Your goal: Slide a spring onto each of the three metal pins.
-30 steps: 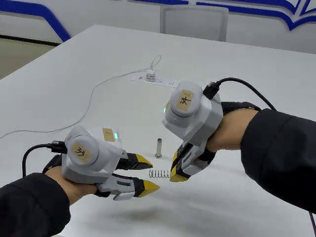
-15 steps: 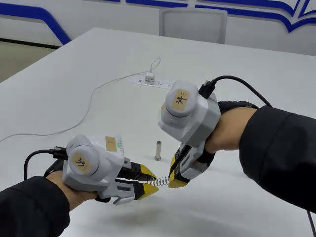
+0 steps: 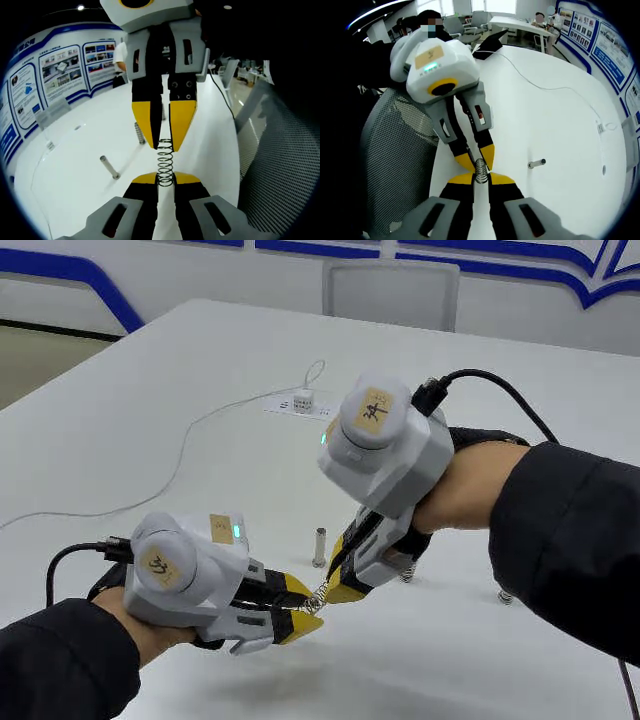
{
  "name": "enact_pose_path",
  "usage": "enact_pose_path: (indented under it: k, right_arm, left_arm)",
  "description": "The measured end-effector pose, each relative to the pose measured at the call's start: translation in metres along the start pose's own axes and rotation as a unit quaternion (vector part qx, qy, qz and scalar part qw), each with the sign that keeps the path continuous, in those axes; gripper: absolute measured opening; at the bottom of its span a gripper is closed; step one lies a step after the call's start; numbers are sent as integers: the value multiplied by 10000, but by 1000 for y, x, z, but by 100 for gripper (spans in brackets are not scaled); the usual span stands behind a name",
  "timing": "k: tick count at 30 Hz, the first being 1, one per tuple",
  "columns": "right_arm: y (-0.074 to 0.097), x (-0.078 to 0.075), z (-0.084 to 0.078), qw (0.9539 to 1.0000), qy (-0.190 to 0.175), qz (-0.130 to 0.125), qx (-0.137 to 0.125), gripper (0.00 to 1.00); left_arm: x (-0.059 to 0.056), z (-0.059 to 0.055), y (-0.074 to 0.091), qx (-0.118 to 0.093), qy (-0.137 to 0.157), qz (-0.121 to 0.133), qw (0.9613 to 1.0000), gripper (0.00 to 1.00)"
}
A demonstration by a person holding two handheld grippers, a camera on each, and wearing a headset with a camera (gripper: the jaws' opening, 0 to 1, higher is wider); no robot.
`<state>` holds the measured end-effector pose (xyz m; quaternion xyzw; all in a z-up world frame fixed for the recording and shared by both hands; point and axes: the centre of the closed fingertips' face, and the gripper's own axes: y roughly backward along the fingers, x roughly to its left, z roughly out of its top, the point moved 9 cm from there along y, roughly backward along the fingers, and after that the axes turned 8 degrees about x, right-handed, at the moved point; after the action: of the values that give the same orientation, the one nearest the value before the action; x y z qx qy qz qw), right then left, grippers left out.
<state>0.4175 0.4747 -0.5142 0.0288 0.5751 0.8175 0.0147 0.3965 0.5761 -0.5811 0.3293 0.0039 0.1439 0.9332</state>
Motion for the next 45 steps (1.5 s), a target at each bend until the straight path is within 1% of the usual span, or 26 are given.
enact_pose_path:
  k: [3,7,9,10,15,17,29,32,38,40,42,45]
  right_arm:
    - [2,0,3,9999,31,-98,-110,12]
    - [4,-1,3,9997,84,-154,-140,12]
    - [5,-2,3,9996,105,-190,-175,13]
    - [6,-3,3,9995,110,-226,-194,14]
    - [6,-2,3,9993,94,-257,-247,16]
    - [6,-3,4,9992,81,-277,-278,16]
    - [8,-4,7,9988,-2,-295,-395,13]
    - [7,-3,8,9988,-33,-241,-431,12]
    - [7,-4,8,9989,-6,-235,-405,12]
    - [8,-5,8,9989,-16,-229,-415,12]
    - [9,-6,8,9988,-20,-243,-419,12]
    - [10,-8,7,9988,-28,-268,-401,12]
  left_arm:
    - [2,0,2,-92,78,1,9999,11]
    - [3,1,4,-172,155,20,9997,11]
    - [4,2,5,-272,223,22,9994,11]
    - [4,3,6,-371,279,11,9989,11]
    - [8,4,10,-547,431,54,9976,11]
    - [8,5,11,-581,459,63,9972,11]
    - [8,6,10,-601,469,88,9971,11]
    - [8,6,9,-586,467,87,9971,11]
    - [10,5,8,-548,533,89,9970,12]
    - [10,5,9,-538,573,128,9968,14]
    - [12,4,9,-546,631,160,9964,19]
    - [13,3,10,-542,709,201,9958,22]
